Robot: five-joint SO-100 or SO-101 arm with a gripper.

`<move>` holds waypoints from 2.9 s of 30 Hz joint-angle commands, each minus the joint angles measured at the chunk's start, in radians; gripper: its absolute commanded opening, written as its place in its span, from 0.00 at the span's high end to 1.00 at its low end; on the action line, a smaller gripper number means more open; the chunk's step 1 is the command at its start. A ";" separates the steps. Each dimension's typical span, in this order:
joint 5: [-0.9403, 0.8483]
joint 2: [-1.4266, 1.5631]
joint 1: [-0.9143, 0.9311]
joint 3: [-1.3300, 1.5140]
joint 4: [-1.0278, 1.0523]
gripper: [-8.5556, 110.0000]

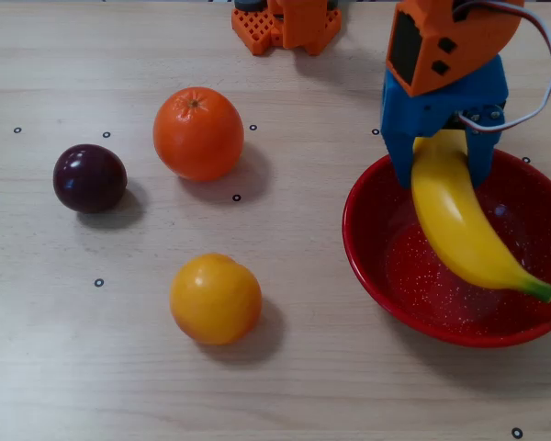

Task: Put banana in the red bowl.

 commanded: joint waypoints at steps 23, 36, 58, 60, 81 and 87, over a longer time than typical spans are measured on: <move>0.012 0.080 0.069 -0.195 -0.130 0.64; 0.121 0.222 0.146 -0.218 -0.129 0.93; 0.506 0.971 0.302 0.646 -0.525 0.93; 0.525 1.049 0.311 0.732 -0.531 0.93; 0.821 1.667 0.356 1.474 -0.581 0.93; 0.842 1.848 0.377 1.730 -0.541 0.93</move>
